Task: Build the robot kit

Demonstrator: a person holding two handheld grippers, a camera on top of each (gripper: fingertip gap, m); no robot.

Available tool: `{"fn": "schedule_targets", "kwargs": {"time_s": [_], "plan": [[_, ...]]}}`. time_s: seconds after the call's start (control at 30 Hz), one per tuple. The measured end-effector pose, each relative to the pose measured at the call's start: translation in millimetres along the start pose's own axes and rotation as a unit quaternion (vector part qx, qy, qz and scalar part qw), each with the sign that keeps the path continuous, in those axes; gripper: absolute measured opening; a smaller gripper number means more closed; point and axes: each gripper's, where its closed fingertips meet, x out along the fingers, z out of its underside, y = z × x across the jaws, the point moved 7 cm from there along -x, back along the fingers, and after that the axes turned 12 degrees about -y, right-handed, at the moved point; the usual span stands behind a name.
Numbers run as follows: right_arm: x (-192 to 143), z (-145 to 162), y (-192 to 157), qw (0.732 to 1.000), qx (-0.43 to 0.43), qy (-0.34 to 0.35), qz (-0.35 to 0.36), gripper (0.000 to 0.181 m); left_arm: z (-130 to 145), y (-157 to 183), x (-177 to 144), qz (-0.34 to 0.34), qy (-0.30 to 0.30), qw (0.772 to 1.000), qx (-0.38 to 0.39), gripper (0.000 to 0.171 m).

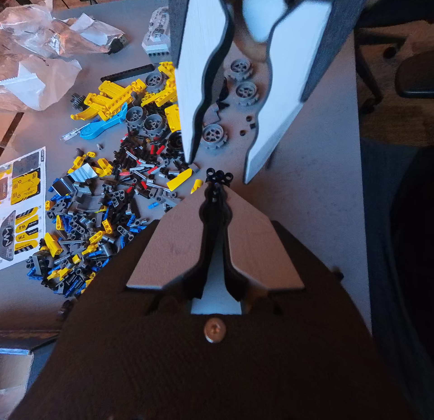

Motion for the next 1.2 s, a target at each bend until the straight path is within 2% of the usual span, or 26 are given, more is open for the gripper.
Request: {"fn": "schedule_targets", "kwargs": {"time_s": [0.03,0.17,0.27,0.4,0.57,0.63,0.73,0.8,0.87,0.93,1.1,1.2], "plan": [[4.4,3.0,0.6,1.0,-0.012,-0.006,0.012,0.047,0.1,0.1,-0.4,-0.001,-0.002,1.0,0.003,0.001],[12.9,5.8,-2.8,0.999,-0.043,0.005,0.019,0.025,0.1,2.2,-2.2,-0.012,-0.018,0.999,0.032,0.002],[16.7,5.2,-3.5,0.997,-0.055,0.028,0.038,0.024,-0.2,1.6,-4.2,-0.023,-0.043,0.997,0.063,0.002],[20.0,6.9,-0.6,0.997,-0.029,0.065,0.032,0.024,-0.4,-0.3,-5.7,-0.03,-0.064,0.992,0.107,0.002],[21.7,6.7,2.3,0.994,-0.028,0.096,0.033,0.024,0.1,-4.2,-7.2,-0.017,-0.067,0.994,0.085,0.002],[22.0,6.6,3.8,0.994,-0.028,0.098,0.032,0.023,3.4,-6.9,-10.1,-0.024,-0.074,0.994,0.082,0.023],[23.2,6.5,4.1,0.993,-0.029,0.109,0.03,0.023,10.5,-12.0,-13.2,-0.046,-0.088,0.991,0.091,0.04],[24.3,6.9,3.7,0.992,-0.03,0.119,0.035,0.023,14.7,-11.8,-10.3,-0.032,-0.102,0.99,0.094,0.031],[24.9,8.1,3.9,0.99,-0.03,0.13,0.044,0.023,15.3,-14.5,-8.2,-0.05,-0.105,0.988,0.099,0.009],[26.1,8.9,3.3,0.988,-0.026,0.144,0.039,0.023,12.4,-14.1,-9.5,-0.057,-0.089,0.988,0.109,0.002],[28.2,10.5,0.7,0.985,-0.02,0.17,0.029,0.023,6.2,-14.3,-9.7,-0.029,-0.055,0.995,0.078,0.0],[28.9,11.0,0.2,0.983,-0.019,0.179,0.035,0.023,7.1,-16.0,-11.5,-0.018,-0.059,0.995,0.078,0.0]]}}
